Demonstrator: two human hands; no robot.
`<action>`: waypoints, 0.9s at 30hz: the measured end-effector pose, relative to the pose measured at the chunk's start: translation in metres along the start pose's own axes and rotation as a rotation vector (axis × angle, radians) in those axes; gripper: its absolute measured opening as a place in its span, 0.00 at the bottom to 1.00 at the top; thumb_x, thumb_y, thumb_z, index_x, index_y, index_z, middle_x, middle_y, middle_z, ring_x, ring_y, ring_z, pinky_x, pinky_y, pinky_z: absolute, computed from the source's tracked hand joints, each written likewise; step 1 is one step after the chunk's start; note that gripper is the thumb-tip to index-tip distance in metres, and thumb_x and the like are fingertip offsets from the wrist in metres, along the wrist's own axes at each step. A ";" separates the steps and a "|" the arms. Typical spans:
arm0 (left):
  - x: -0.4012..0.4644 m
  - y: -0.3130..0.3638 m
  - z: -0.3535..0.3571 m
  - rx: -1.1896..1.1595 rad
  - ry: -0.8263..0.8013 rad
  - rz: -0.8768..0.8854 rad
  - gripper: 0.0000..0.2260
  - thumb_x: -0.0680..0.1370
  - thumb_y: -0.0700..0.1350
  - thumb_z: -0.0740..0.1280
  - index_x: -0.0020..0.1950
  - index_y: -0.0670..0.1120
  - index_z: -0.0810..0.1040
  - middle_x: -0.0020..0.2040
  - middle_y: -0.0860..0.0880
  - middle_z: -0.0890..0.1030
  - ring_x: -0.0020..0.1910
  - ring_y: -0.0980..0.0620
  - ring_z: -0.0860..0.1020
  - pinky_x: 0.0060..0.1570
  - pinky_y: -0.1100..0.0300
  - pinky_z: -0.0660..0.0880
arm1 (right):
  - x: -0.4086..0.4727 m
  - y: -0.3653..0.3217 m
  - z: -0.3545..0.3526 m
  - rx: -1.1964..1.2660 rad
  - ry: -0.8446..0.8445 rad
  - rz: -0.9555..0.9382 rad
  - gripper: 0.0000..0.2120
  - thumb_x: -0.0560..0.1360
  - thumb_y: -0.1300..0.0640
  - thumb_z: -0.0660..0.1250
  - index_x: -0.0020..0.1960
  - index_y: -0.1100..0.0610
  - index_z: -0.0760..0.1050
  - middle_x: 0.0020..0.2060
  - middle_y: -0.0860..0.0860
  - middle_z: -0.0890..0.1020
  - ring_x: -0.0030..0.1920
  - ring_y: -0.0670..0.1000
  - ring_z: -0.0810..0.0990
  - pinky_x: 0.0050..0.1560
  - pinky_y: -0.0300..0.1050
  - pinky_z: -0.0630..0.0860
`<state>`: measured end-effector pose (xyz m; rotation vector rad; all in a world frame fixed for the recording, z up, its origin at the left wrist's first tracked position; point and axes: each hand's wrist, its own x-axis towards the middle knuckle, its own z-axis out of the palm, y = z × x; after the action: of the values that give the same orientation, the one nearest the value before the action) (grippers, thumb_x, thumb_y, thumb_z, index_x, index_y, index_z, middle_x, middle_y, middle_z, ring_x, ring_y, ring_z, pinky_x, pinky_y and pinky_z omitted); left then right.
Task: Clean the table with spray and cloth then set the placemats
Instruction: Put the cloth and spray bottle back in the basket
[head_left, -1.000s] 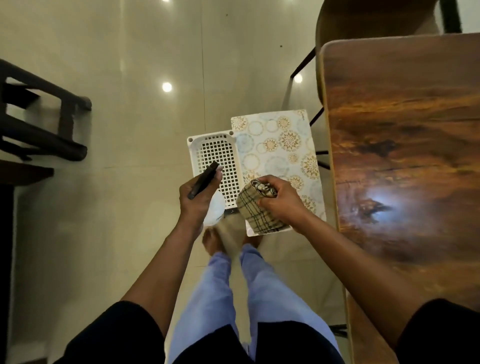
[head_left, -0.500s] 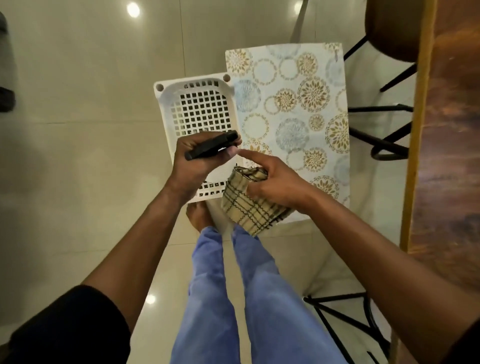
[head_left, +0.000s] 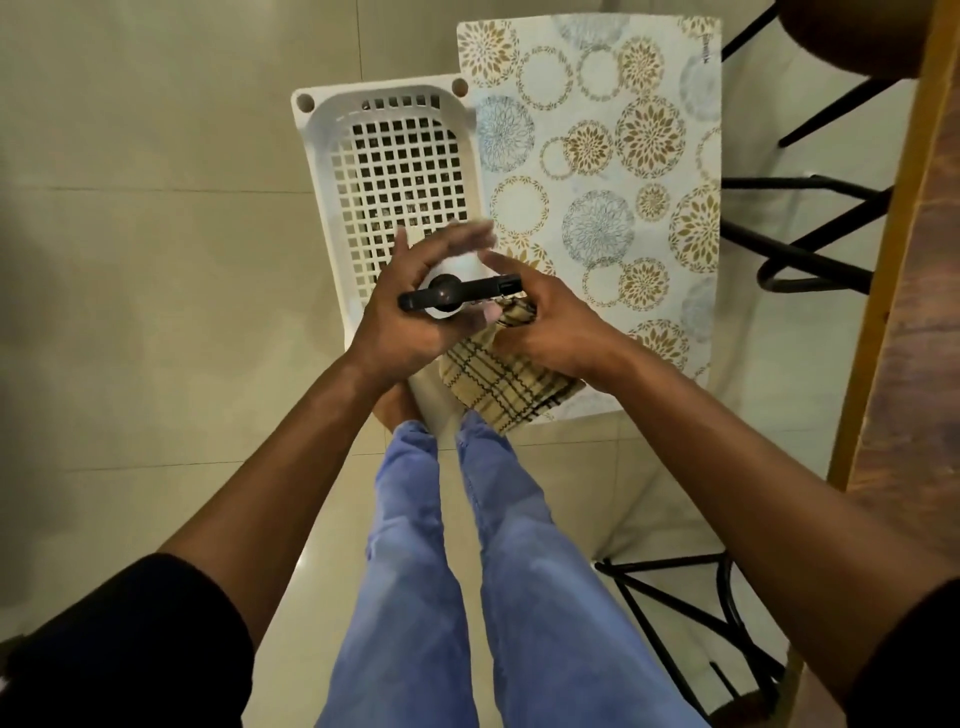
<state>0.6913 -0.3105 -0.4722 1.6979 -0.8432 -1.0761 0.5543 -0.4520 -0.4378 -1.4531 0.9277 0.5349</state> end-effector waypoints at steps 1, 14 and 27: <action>-0.003 -0.002 -0.001 0.033 -0.003 -0.009 0.37 0.76 0.50 0.78 0.81 0.44 0.68 0.77 0.50 0.76 0.82 0.53 0.66 0.80 0.27 0.43 | 0.001 0.001 0.000 0.016 -0.006 0.008 0.44 0.72 0.63 0.73 0.82 0.42 0.61 0.71 0.48 0.76 0.66 0.49 0.79 0.66 0.53 0.78; -0.015 -0.033 -0.020 0.439 -0.089 -0.029 0.47 0.69 0.40 0.81 0.84 0.46 0.61 0.79 0.43 0.68 0.76 0.40 0.70 0.64 0.39 0.79 | -0.003 0.006 0.003 0.089 -0.026 0.021 0.44 0.73 0.70 0.71 0.82 0.44 0.61 0.75 0.52 0.73 0.55 0.46 0.84 0.45 0.38 0.81; -0.065 0.016 -0.047 0.137 0.310 -0.343 0.30 0.73 0.27 0.62 0.72 0.48 0.79 0.65 0.54 0.84 0.69 0.58 0.79 0.64 0.62 0.77 | -0.072 -0.040 -0.034 -0.019 -0.304 0.077 0.11 0.73 0.69 0.76 0.55 0.64 0.83 0.47 0.59 0.88 0.45 0.57 0.88 0.45 0.48 0.84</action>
<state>0.7090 -0.2431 -0.4293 2.1124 -0.4454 -0.9557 0.5390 -0.4731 -0.3526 -1.3116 0.7391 0.7993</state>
